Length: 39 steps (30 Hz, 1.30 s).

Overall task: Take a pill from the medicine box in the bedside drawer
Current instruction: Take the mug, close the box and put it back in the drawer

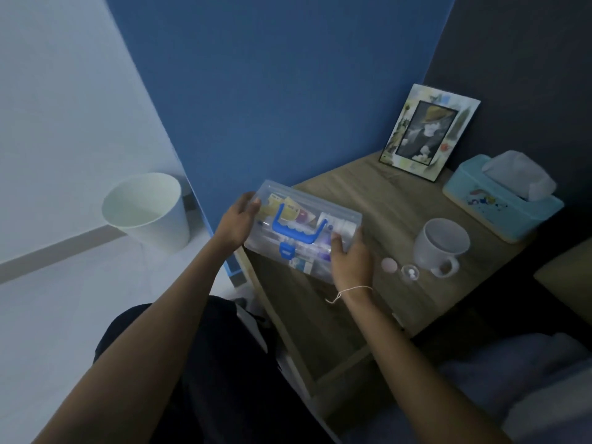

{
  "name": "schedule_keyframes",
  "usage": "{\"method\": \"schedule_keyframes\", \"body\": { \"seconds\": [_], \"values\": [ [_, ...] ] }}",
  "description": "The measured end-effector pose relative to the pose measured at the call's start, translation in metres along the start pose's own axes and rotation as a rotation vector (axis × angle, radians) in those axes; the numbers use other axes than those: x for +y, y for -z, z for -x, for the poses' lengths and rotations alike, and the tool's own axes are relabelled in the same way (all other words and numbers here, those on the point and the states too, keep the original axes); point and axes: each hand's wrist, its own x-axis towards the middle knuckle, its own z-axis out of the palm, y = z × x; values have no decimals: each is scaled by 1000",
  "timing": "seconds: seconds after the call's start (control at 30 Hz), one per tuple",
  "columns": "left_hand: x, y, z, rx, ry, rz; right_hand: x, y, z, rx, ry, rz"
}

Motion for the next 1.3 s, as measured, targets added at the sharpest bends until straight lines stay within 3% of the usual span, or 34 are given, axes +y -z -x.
{"method": "schedule_keyframes", "body": {
  "seconds": [0.33,0.67,1.0,1.3],
  "values": [
    [-30,-6,-5,-91,72,-73,14,-8,41,39,8,40],
    [-41,-16,-21,-132,61,-157,52,-20,53,-47,-138,65],
    [-63,-64,-52,-408,148,-327,101,-41,42,-18,-285,86],
    [-100,-80,-75,-443,156,-314,123,-64,36,11,-317,150]
  ]
}}
